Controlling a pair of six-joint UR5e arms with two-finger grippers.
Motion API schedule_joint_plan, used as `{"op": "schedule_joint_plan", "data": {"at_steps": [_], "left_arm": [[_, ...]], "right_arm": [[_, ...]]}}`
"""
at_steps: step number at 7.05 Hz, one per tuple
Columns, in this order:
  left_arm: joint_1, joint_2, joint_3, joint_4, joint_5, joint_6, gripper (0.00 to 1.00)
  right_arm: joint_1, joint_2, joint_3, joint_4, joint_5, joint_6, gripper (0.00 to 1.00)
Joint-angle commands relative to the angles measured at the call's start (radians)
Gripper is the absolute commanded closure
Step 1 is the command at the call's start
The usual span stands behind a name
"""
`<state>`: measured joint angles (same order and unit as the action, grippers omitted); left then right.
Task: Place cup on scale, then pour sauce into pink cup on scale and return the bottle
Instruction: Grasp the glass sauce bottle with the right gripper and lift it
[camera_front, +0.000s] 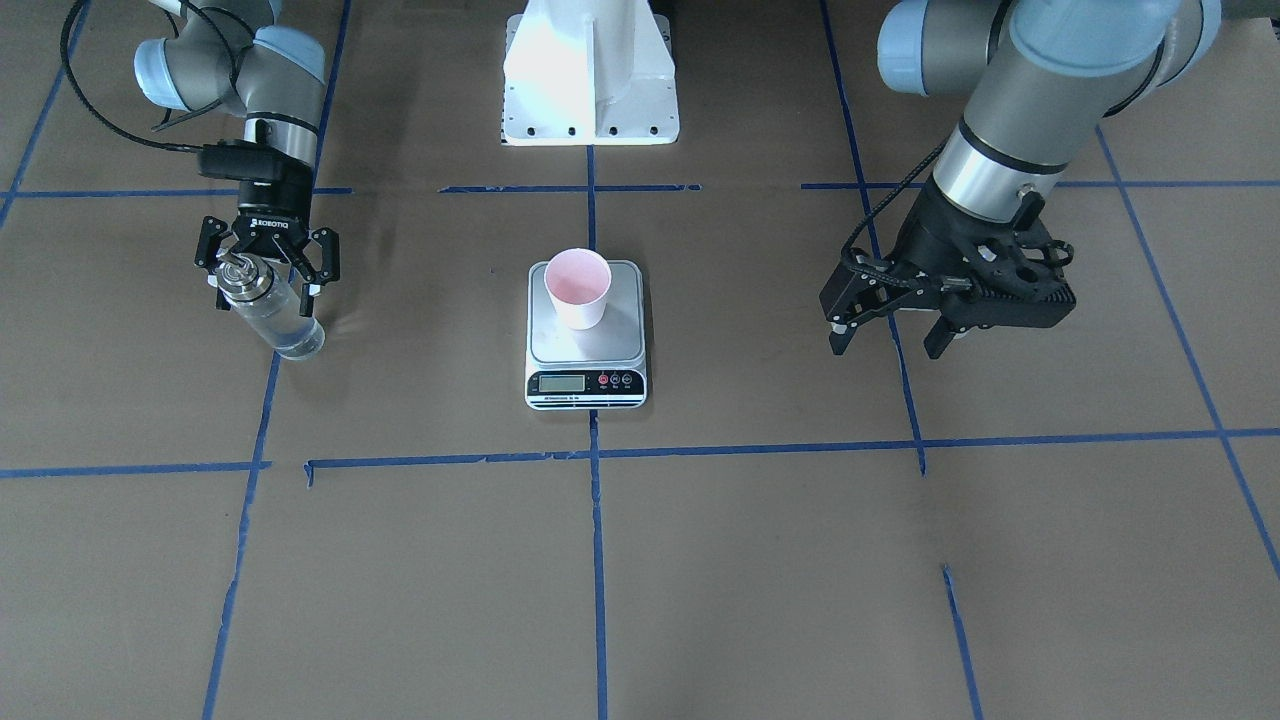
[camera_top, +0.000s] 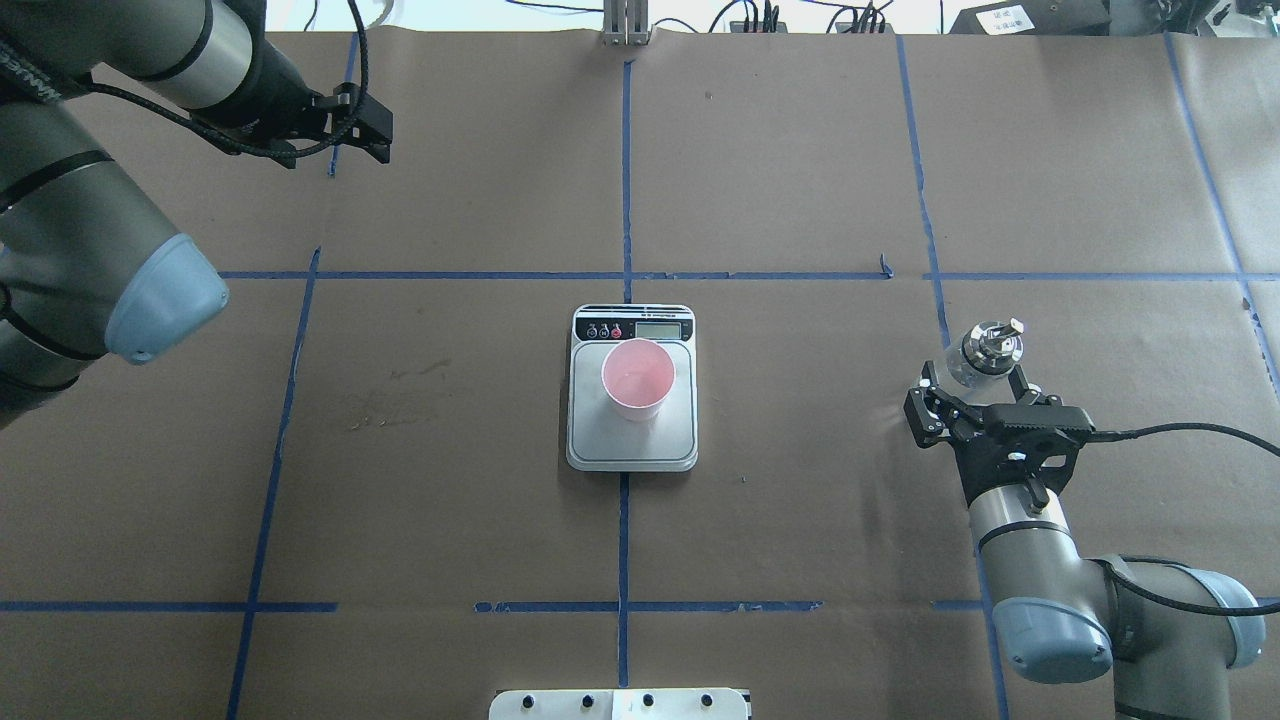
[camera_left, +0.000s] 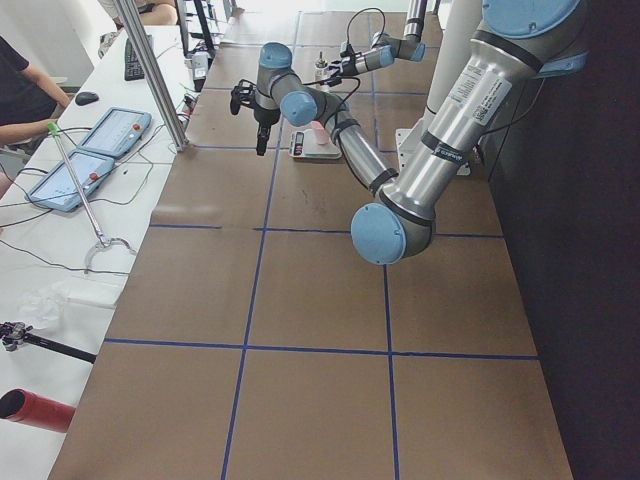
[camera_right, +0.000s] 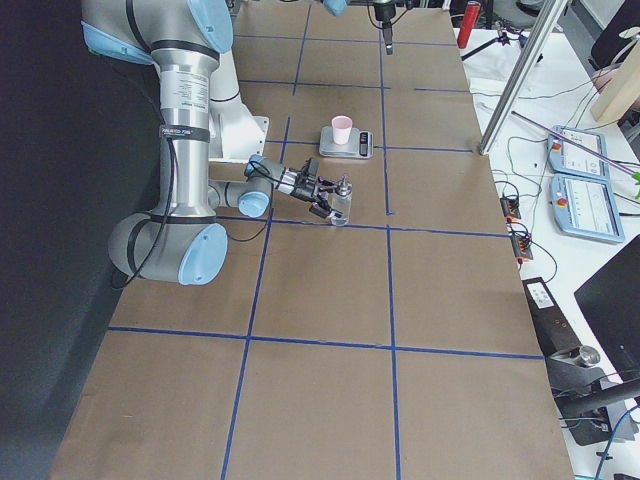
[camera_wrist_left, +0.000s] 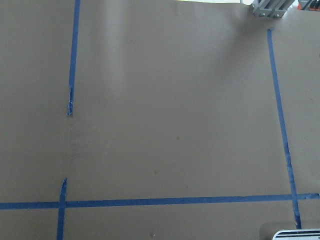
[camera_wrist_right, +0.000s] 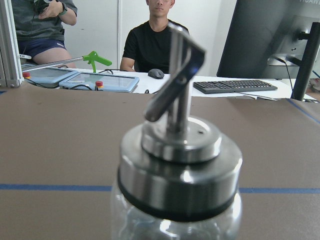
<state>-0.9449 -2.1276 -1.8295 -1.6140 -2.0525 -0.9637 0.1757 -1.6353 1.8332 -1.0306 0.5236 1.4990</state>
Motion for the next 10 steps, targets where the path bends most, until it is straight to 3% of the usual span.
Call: {"op": "schedule_joint_plan", "data": {"at_steps": [1, 2, 3, 4, 5, 6, 7, 10], "left_arm": [[-0.003, 0.0, -0.005, 0.008, 0.003, -0.001, 0.01], [-0.003, -0.002, -0.008, 0.028, 0.018, -0.001, 0.01], [-0.003, -0.005, -0.013, 0.042, 0.021, -0.001, 0.01], [-0.003, -0.005, -0.019, 0.043, 0.021, -0.001, 0.01], [-0.003, -0.005, -0.017, 0.043, 0.02, -0.001, 0.01], [-0.003, -0.005, -0.017, 0.043, 0.02, -0.003, 0.01], [-0.003, -0.005, -0.019, 0.043, 0.02, -0.004, 0.01], [-0.006, -0.003, -0.039, 0.043, 0.02, -0.004, 0.01]], "right_arm": [[0.002, 0.002, 0.0, 0.001, 0.004, -0.003, 0.05], [0.002, 0.003, 0.0, 0.003, 0.006, -0.003, 0.2], [0.002, 0.014, -0.003, 0.02, 0.001, -0.002, 0.86], [0.008, 0.014, -0.053, 0.105, 0.0, -0.006, 1.0], [0.019, 0.015, -0.093, 0.224, 0.006, -0.072, 1.0], [0.021, 0.026, -0.095, 0.368, 0.004, -0.282, 1.0], [0.034, 0.038, -0.091, 0.426, 0.003, -0.407, 1.0], [0.045, 0.08, -0.023, 0.419, 0.021, -0.482, 1.0]]}}
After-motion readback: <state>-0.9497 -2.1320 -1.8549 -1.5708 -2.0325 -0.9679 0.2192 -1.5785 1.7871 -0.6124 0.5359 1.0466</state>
